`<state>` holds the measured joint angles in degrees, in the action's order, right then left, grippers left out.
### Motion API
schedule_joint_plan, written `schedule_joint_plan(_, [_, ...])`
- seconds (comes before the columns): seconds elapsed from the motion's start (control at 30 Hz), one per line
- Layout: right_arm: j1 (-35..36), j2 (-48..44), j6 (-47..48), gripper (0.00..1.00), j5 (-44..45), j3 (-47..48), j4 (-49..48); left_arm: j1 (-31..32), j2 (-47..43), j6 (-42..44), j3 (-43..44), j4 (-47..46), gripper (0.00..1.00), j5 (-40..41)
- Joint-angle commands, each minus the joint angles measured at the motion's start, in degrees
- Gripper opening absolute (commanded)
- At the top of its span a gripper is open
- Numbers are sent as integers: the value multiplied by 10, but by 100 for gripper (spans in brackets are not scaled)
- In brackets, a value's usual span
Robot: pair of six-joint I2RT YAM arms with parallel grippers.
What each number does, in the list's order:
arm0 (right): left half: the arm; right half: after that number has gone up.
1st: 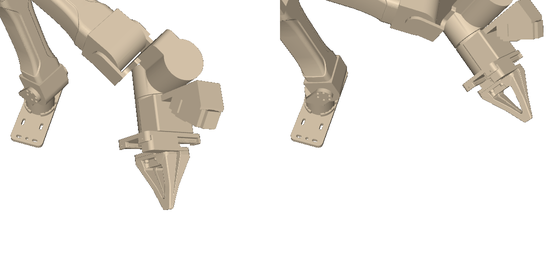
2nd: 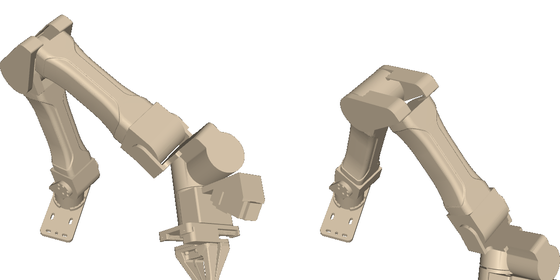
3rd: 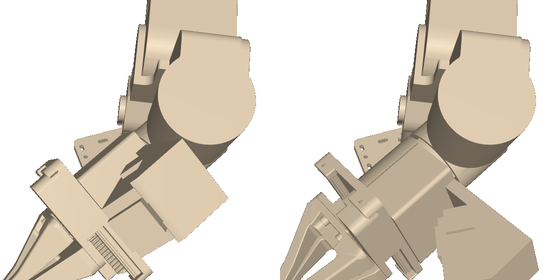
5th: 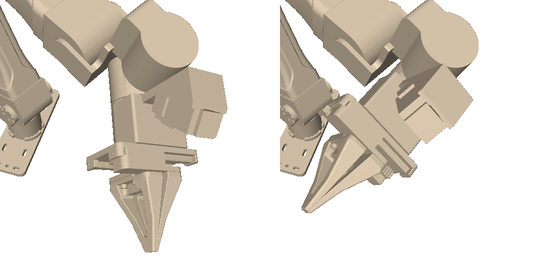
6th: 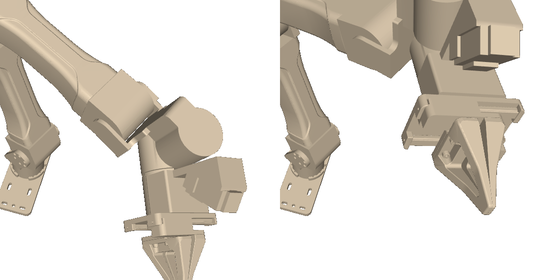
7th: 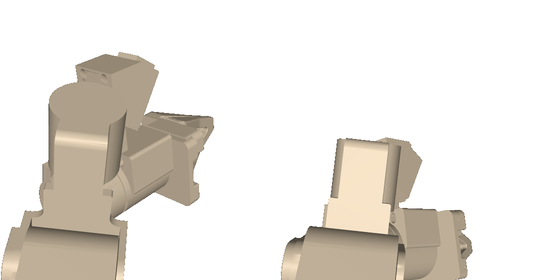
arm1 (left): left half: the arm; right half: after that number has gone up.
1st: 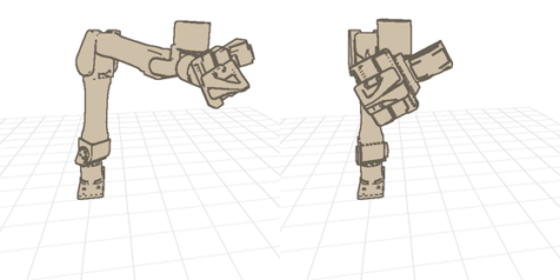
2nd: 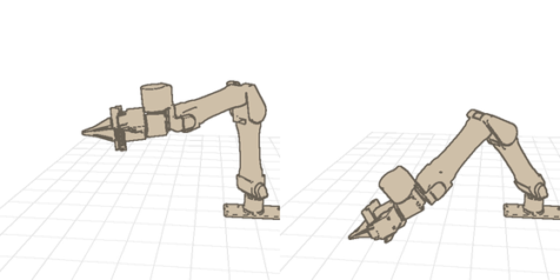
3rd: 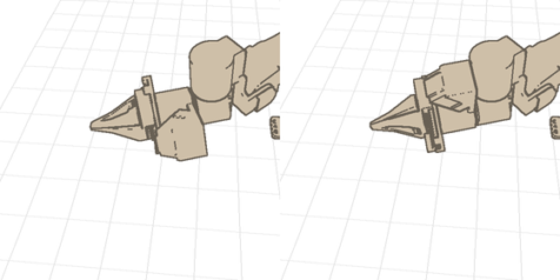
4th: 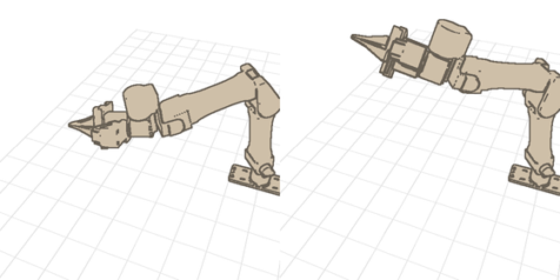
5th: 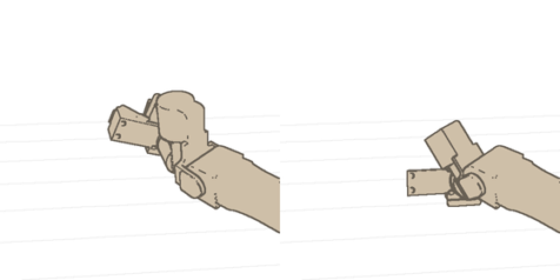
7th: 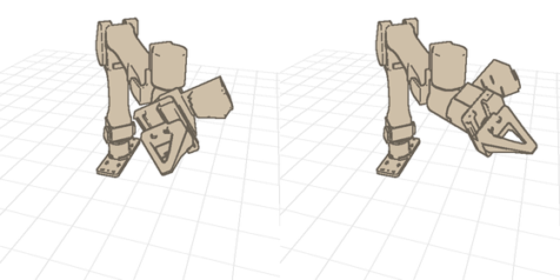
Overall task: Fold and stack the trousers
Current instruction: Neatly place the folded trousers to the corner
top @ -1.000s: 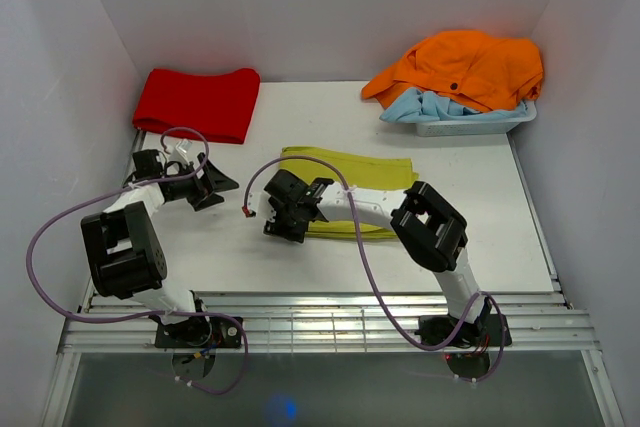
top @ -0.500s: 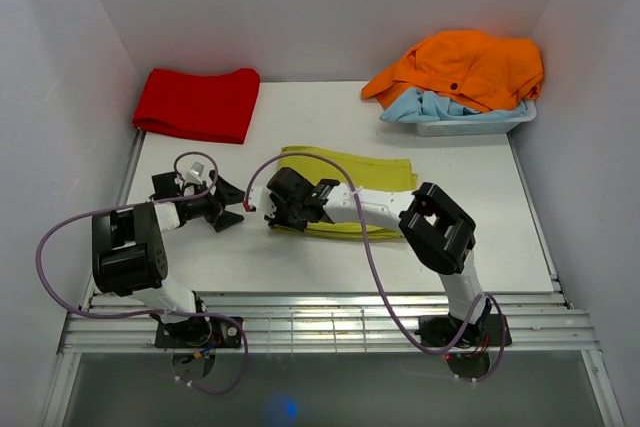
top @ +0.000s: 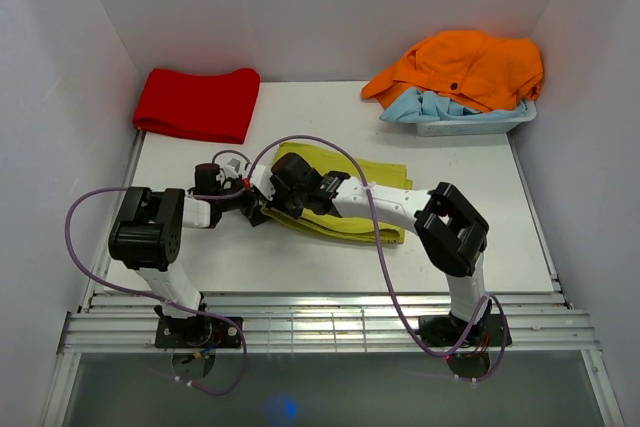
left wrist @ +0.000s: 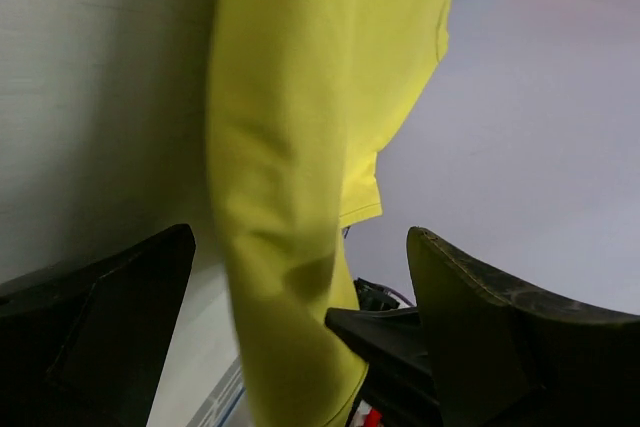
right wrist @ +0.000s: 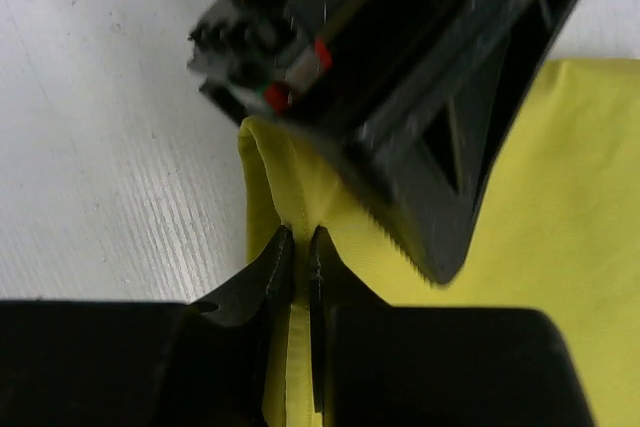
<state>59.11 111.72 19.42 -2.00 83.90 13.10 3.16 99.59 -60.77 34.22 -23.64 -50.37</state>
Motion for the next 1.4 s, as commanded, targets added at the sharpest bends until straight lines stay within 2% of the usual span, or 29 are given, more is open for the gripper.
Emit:
schedule_joint_plan(0.0, [-1,0,-22,8,15,27,-68,37,-7,-110,-17,-142,98,15])
schedule_joint_plan(0.13, [-1,12,-43,8,65,29,-95,58,0,-166,-32,-183,97,31])
schedule_joint_plan(0.2, [-1,17,-50,8,81,34,-106,61,5,-195,-38,-201,91,42])
schedule_joint_plan(0.3, [-1,18,-53,8,89,34,-118,67,19,-204,-34,-210,77,45])
schedule_joint_plan(0.33, [-2,19,-54,8,84,36,-119,67,24,-204,-30,-211,65,45])
schedule_joint_plan(0.4, [-1,12,-53,9,78,37,-114,67,35,-202,-27,-218,53,38])
schedule_joint_plan(0.47, [-2,-7,-49,18,66,29,-105,66,48,-200,-17,-224,47,38])
schedule_joint_plan(0.5, [-2,-18,-48,27,60,25,-100,64,54,-194,-11,-224,45,34])
schedule_joint_plan(0.57, [-2,-47,-46,31,54,13,-83,62,76,-187,13,-228,37,29])
schedule_joint_plan(0.63, [-3,-73,-42,40,53,-8,-67,60,93,-177,27,-232,28,24])
schedule_joint_plan(0.67, [-4,-103,-39,43,53,-20,-64,60,98,-173,40,-232,21,22])
schedule_joint_plan(0.7, [-5,-119,-33,46,53,-32,-62,60,103,-169,45,-232,19,21])
schedule_joint_plan(0.77, [-11,-155,-32,46,41,-55,-37,60,114,-160,60,-232,17,17])
schedule_joint_plan(0.8, [-15,-166,-32,46,37,-62,-27,60,117,-151,66,-230,13,15])
schedule_joint_plan(0.87, [-38,-198,-43,46,-3,-81,-11,58,118,-116,81,-204,6,15])
schedule_joint_plan(0.9, [-51,-209,-48,46,-20,-87,10,59,115,-98,99,-195,0,14])
schedule_joint_plan(0.97, [-102,-235,-66,47,-69,-99,20,60,106,-11,130,-113,0,25])
schedule_joint_plan(1.1, [-212,-248,-62,47,-121,-131,28,66,101,204,271,124,0,111])
schedule_joint_plan(1.13, [-225,-251,-61,47,-123,-135,27,69,106,248,344,219,0,148])
schedule_joint_plan(1.17, [-236,-254,-58,47,-128,-137,27,71,110,291,380,263,0,177])
schedule_joint_plan(1.2, [-250,-256,-56,47,-133,-137,27,75,113,357,411,292,0,241])
schedule_joint_plan(1.23, [-255,-258,-54,47,-134,-137,28,76,118,382,455,323,0,271])
schedule_joint_plan(1.3, [-262,-263,-49,47,-133,-137,24,75,124,447,492,343,0,327])
schedule_joint_plan(1.37, [-268,-264,-47,47,-133,-133,24,75,133,491,537,356,0,346])
